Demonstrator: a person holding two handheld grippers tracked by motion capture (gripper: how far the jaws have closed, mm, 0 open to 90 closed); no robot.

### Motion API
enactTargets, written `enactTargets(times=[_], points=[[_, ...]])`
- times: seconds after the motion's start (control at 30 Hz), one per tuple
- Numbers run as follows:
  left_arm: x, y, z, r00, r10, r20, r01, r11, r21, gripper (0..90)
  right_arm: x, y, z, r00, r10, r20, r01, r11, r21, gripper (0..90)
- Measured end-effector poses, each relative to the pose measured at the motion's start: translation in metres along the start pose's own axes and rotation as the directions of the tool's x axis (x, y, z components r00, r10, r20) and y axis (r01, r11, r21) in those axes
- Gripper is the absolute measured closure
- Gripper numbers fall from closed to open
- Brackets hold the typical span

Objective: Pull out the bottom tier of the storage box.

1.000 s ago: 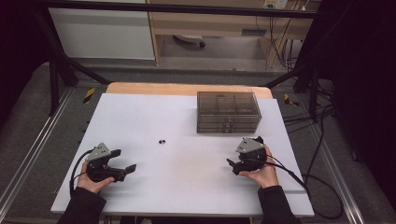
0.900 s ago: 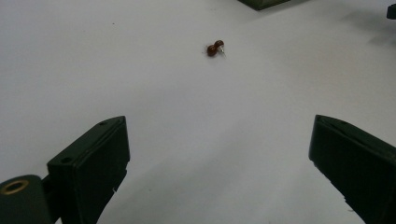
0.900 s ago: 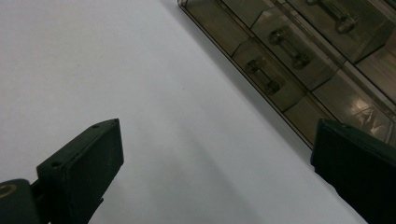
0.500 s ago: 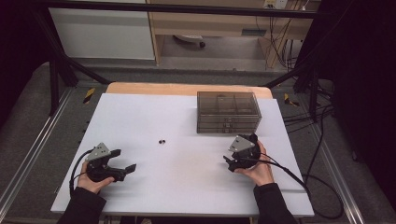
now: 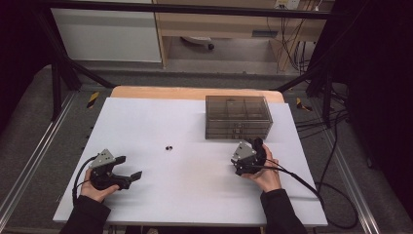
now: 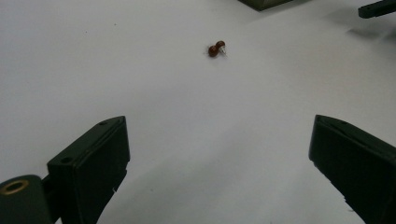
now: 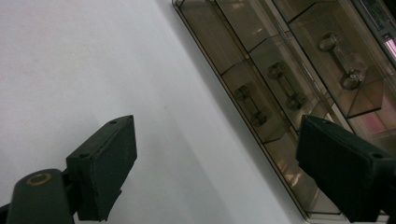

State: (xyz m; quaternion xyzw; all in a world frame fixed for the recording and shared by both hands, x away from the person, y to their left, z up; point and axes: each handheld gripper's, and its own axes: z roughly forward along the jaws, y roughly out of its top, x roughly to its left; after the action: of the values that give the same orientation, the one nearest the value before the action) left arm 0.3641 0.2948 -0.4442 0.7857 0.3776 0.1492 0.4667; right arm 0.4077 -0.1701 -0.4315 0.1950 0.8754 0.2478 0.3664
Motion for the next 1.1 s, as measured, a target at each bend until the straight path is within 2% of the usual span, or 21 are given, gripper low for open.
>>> enactTargets(times=[0.2, 0.37, 0.4, 0.43, 0.47, 0.57, 0.6, 0.77, 0.87, 0.97, 1.03, 1.1], points=[[0.000, 0.000, 0.000, 1.0000, -0.001, -0.002, 0.001, 1.0000, 0.000, 4.9, 0.001, 0.001, 0.005, 0.9994, -0.030, 0.019, 0.030, 0.999, 0.023, 14.0], [0.000, 0.000, 0.000, 1.0000, 0.000, -0.002, 0.000, 1.0000, -0.001, 4.9, 0.002, 0.004, 0.007, 0.9981, -0.053, 0.031, 0.052, 0.998, 0.020, 15.6], [0.000, 0.000, 0.000, 1.0000, 0.001, -0.003, -0.001, 1.0000, -0.001, 4.9, 0.002, 0.005, 0.008, 0.9964, -0.074, 0.041, 0.073, 0.997, 0.020, 16.4], [0.000, 0.000, 0.000, 1.0000, 0.001, -0.003, -0.001, 1.0000, -0.001, 4.9, 0.002, 0.005, 0.008, 0.9964, -0.074, 0.041, 0.073, 0.997, 0.020, 16.4], [0.000, 0.000, 0.000, 1.0000, 0.000, -0.004, 0.000, 1.0000, -0.002, 4.9, 0.003, 0.007, 0.009, 0.9934, -0.100, 0.057, 0.099, 0.995, 0.015, 17.4], [0.000, 0.000, -0.001, 1.0000, 0.000, -0.004, 0.000, 1.0000, -0.003, 4.9, 0.004, 0.008, 0.010, 0.9923, -0.109, 0.058, 0.108, 0.994, 0.019, 17.7], [0.000, 0.000, 0.000, 1.0000, 0.000, -0.004, 0.000, 1.0000, -0.003, 4.9, 0.004, 0.008, 0.011, 0.9885, -0.134, 0.069, 0.133, 0.991, 0.021, 18.4], [0.000, 0.000, 0.000, 1.0000, 0.001, -0.004, -0.001, 1.0000, -0.002, 4.9, 0.006, 0.007, 0.014, 0.9842, -0.157, 0.081, 0.155, 0.987, 0.037, 19.8], [0.000, 0.000, 0.000, 1.0000, 0.000, -0.005, 0.000, 1.0000, -0.003, 4.9, 0.005, 0.006, 0.016, 0.9770, -0.190, 0.097, 0.187, 0.982, 0.038, 21.4], [0.000, 0.000, 0.000, 1.0000, 0.000, -0.005, 0.000, 1.0000, -0.002, 4.9, 0.005, 0.006, 0.018, 0.9744, -0.196, 0.110, 0.192, 0.980, 0.042, 22.7], [0.000, 0.000, 0.000, 1.0000, -0.001, -0.005, 0.001, 1.0000, -0.003, 4.9, 0.005, 0.006, 0.020, 0.9679, -0.217, 0.127, 0.213, 0.976, 0.042, 23.8], [0.000, 0.000, 0.000, 1.0000, -0.001, -0.004, 0.001, 1.0000, -0.003, 4.9, 0.005, 0.006, 0.021, 0.9655, -0.223, 0.134, 0.220, 0.975, 0.043, 24.6]])
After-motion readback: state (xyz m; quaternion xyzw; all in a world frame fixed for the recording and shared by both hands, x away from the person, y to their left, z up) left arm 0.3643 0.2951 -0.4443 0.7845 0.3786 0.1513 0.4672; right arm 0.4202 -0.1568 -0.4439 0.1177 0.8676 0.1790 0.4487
